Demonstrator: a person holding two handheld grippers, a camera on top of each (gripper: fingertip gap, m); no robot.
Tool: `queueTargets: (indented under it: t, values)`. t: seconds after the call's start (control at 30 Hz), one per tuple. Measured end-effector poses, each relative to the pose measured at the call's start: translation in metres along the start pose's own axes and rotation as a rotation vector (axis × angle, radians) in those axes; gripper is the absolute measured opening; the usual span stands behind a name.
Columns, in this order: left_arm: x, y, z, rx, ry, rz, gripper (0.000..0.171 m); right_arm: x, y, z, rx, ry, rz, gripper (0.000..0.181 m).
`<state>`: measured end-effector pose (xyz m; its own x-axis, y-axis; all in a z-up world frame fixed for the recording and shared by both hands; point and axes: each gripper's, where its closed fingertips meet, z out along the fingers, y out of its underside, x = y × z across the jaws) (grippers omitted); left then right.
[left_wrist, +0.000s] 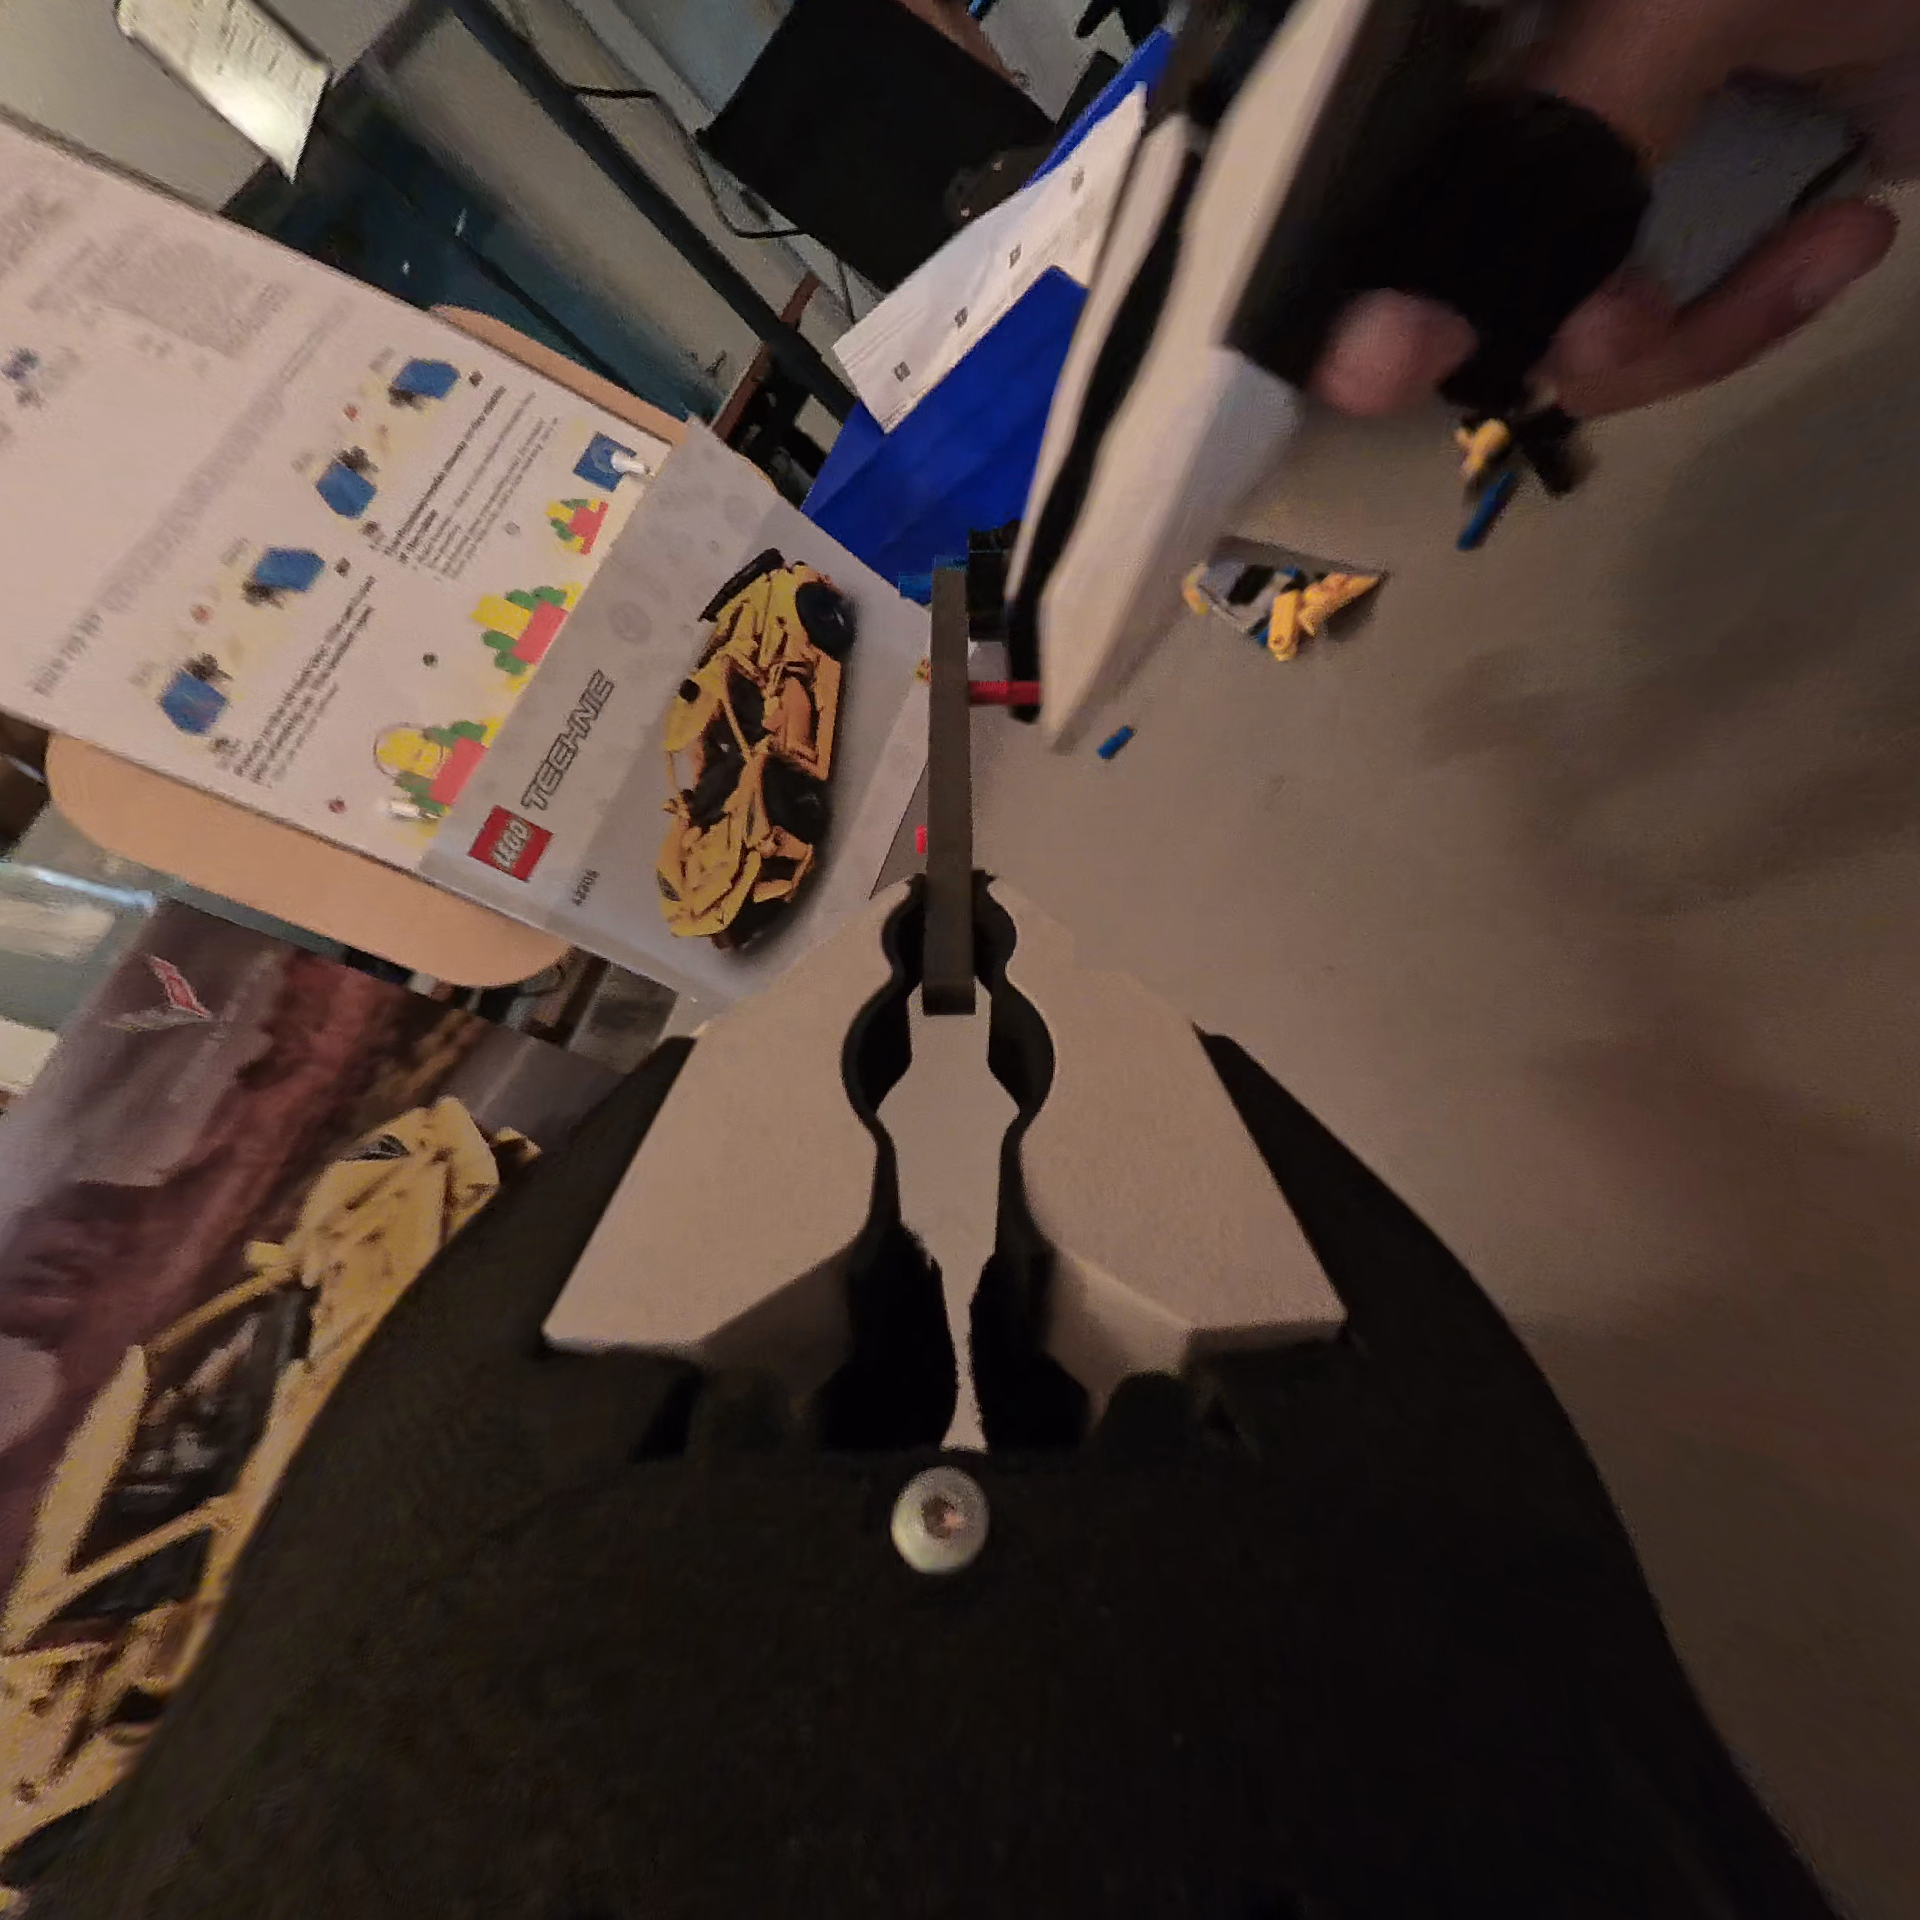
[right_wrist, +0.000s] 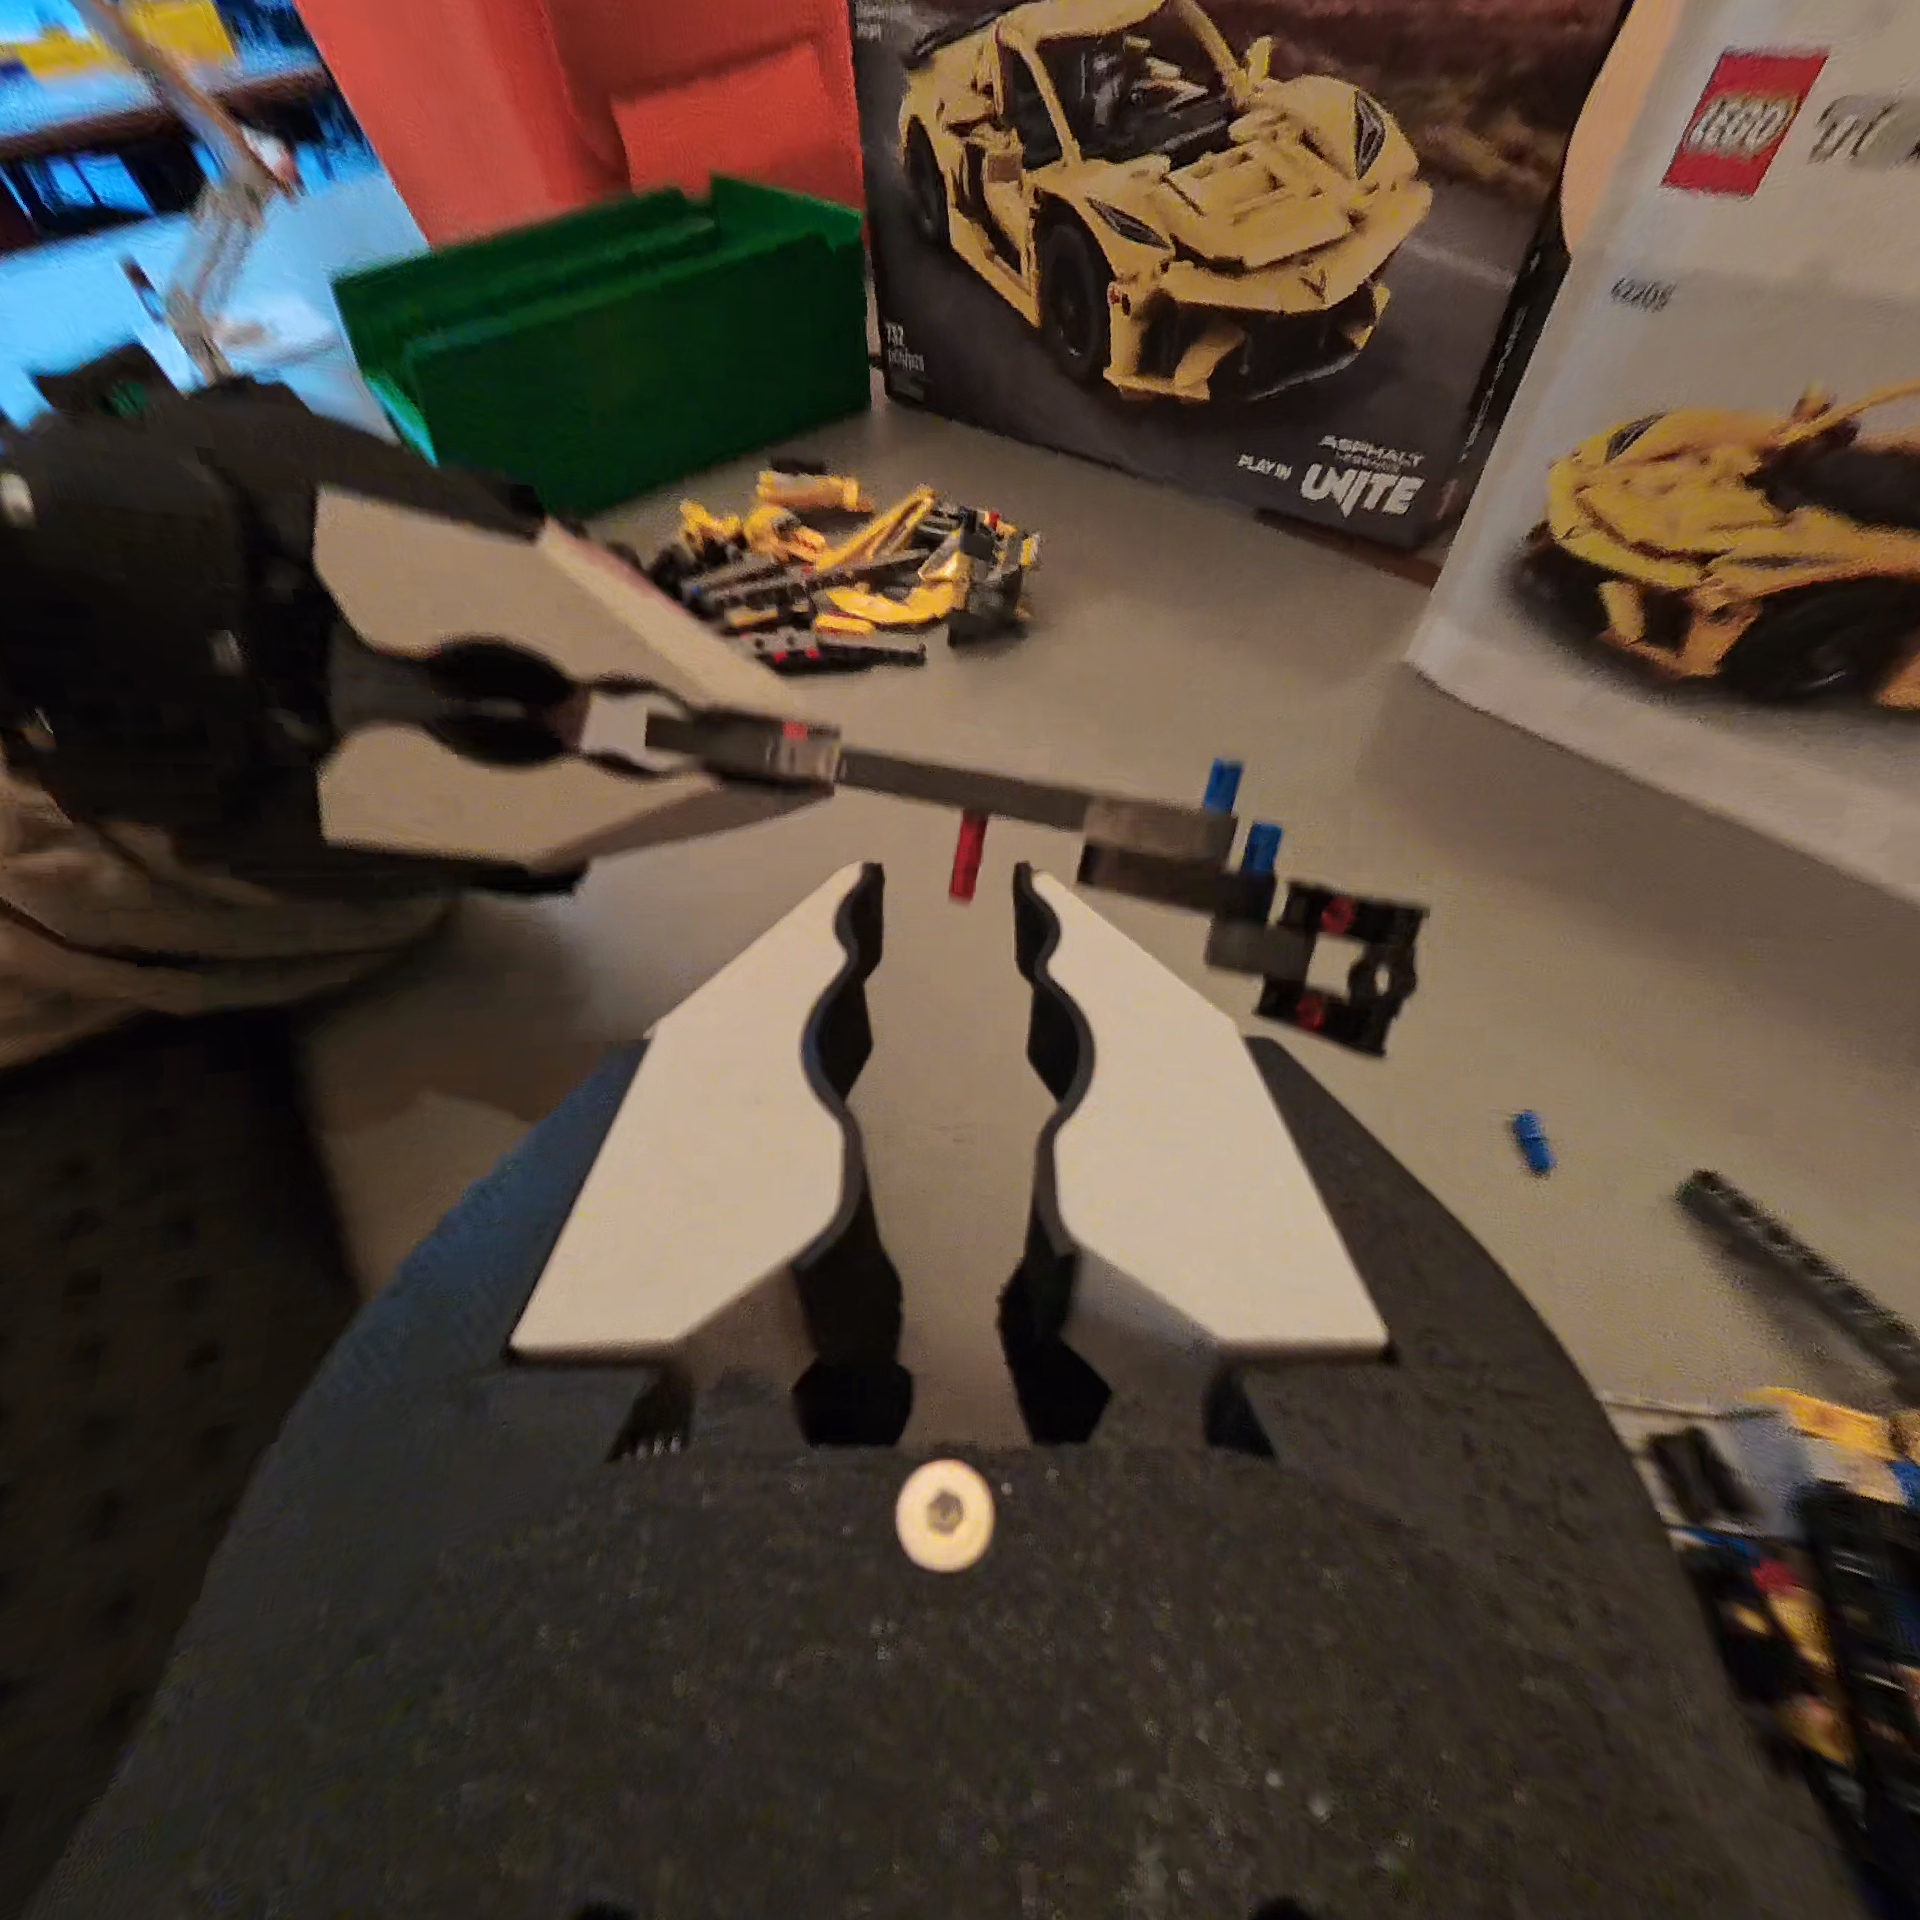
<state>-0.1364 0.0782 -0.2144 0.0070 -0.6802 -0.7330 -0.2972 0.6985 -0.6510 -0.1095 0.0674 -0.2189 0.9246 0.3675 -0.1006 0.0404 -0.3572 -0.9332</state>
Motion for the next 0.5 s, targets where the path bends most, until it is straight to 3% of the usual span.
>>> queueTargets:
  t: [0.07, 0.13, 0.27, 0.5]
  values:
    - [0.003, -0.004, 0.000, 0.010, -0.021, 0.063, 0.007, -0.005, -0.004, 0.000, 0.030, -0.036, 0.049, 0.020]
    - [0.003, -0.005, 0.000, 0.008, -0.028, 0.080, 0.007, 0.003, -0.002, -0.001, 0.030, 0.017, 0.054, 0.004]
    - [0.001, 0.000, 0.001, -0.070, -0.042, -0.023, 0.008, 0.003, 0.007, 0.005, -0.020, 0.014, 0.116, 0.004]
    - [0.007, 0.007, 0.011, -0.148, -0.106, -0.052, 0.010, 0.011, 0.026, 0.009, -0.108, -0.001, 0.273, 0.003]
